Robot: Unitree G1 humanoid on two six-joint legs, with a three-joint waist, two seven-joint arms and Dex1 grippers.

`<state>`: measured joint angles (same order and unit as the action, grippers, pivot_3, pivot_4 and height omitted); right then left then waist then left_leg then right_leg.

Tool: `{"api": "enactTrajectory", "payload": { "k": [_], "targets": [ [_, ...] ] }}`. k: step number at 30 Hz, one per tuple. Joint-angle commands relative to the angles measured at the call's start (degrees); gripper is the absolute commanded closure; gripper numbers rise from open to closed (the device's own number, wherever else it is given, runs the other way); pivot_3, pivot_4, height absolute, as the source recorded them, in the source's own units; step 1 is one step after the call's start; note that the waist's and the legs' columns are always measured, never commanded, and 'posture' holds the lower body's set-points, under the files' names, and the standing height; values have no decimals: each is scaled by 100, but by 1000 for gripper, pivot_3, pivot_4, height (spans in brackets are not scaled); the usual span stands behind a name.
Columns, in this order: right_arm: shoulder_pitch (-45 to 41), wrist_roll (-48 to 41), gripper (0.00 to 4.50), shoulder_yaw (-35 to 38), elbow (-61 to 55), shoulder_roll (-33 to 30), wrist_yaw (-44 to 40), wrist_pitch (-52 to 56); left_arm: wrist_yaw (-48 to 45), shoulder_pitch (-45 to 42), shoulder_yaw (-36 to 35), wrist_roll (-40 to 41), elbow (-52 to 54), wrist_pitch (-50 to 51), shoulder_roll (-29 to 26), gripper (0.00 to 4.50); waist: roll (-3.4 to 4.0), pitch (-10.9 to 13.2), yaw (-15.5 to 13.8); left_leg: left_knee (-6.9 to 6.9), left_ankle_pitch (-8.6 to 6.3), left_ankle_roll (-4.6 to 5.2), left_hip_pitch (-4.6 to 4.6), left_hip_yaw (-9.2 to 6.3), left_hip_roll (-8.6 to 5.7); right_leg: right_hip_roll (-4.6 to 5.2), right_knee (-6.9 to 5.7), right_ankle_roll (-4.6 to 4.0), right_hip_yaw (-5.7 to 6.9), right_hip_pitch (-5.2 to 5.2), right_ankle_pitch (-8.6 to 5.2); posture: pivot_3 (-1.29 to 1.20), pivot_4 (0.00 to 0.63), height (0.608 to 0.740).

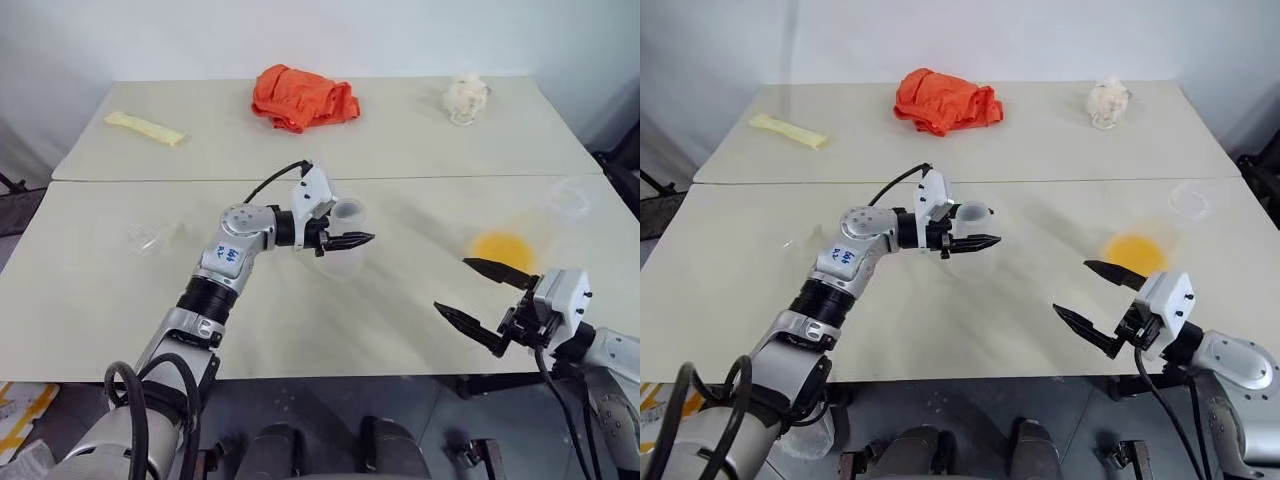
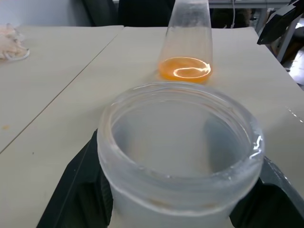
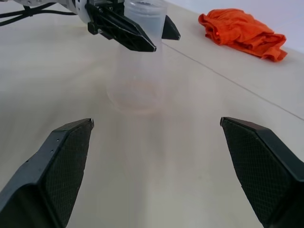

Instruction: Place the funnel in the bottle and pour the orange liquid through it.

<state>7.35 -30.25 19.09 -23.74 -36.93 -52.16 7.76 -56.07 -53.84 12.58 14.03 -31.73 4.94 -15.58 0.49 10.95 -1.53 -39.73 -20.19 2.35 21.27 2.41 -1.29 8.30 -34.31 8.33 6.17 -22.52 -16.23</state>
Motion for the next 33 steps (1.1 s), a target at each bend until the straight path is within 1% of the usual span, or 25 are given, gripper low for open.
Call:
{"api": "enactTrajectory", "payload": {
  "k": [1,3,5,6,9,11,12,15,16,18,20,23,24,27,30,33],
  "targets": [
    [26,-85,0,39,-314,68,188,-1,-199,-104,-125,-28,-5,-54,26,1301,0,0,-2,-2,0,1,1,-1,2,3,0,0,-1,1,0,0,150,740],
    [-62,-93,0,-22,-297,91,253,17,-214,-60,-234,50,33,111,34,754,0,0,-12,-10,-1,5,2,-3,2,4,1,1,-1,4,0,0,150,740],
    [-193,-90,0,-106,-236,91,265,15,-194,7,-363,102,99,249,-20,102,0,0,-20,-18,0,7,6,-8,2,5,0,1,-1,5,1,0,150,740],
    [-263,-97,0,-143,-204,89,265,16,-184,42,-426,113,137,276,-61,45,0,0,-12,-19,-1,8,6,-8,2,6,1,2,-1,6,1,0,150,740],
    [-548,-150,0,-249,-95,93,260,51,-195,192,-591,65,224,268,-300,45,0,0,1,-21,-1,9,6,-8,4,6,-3,2,-2,5,1,0,150,740],
    [-761,-199,0,-333,-16,98,237,89,-370,363,-724,161,415,129,-456,45,0,0,19,-21,-1,9,2,-10,5,6,-13,2,-2,4,1,0,150,740],
    [-861,-209,0,-381,24,95,209,106,-453,450,-835,293,565,214,-534,45,0,0,18,-20,-1,9,2,-10,6,6,-14,2,-2,2,1,0,150,740],
    [-1250,-220,0,-569,224,115,92,117,-433,775,-1271,459,982,20,-861,45,0,0,28,-23,-1,9,3,-14,7,7,-18,2,-1,1,1,0,150,740],
    [-1416,-231,0,-650,307,135,54,132,-448,941,-1464,597,1239,87,-1019,45,0,0,21,-23,-1,8,3,-13,7,7,-19,1,-2,1,1,0,150,740],
    [-1727,-322,0,-812,434,179,-23,262,-407,1315,-1725,612,1845,52,-1400,45,0,0,38,-23,-1,8,2,-18,8,7,-21,1,-1,0,1,0,150,740],
    [-1886,-404,0,-910,496,184,-70,411,-312,1575,-1890,691,2279,162,-1594,45,0,0,36,-22,-1,8,2,-21,8,11,-23,1,0,0,1,0,150,740],
    [-2396,-289,0,-1333,808,320,-304,381,365,2718,-2823,989,3217,640,-1871,45,2,-1,55,-23,-2,8,2,-29,5,16,-23,2,1,3,1,0,150,740],
    [-2501,-228,0,-1408,892,355,-352,327,543,2983,-3008,1015,3401,700,-1906,45,2,-1,75,-21,-3,9,-1,-29,3,20,-25,2,-3,2,1,0,150,740],
    [-2965,-160,0,-1647,1274,468,-611,261,1430,4014,-3843,1099,3994,935,-1699,45,1,0,79,-21,-6,7,-2,-35,8,17,-29,2,1,2,1,0,150,740],
    [-3364,-139,0,-1868,1527,537,-928,225,2205,5235,-4732,1156,4419,903,-1180,45,1,0,127,-21,-9,6,-2,-33,7,19,-25,2,-3,1,1,0,150,740],
    [-3510,-116,0,-1946,1628,483,-1217,210,2709,6170,-5202,1136,4743,915,-758,45,-7,-2,129,-19,-20,3,-4,-41,11,21,-23,2,-1,4,1,0,150,740]
  ]
}}
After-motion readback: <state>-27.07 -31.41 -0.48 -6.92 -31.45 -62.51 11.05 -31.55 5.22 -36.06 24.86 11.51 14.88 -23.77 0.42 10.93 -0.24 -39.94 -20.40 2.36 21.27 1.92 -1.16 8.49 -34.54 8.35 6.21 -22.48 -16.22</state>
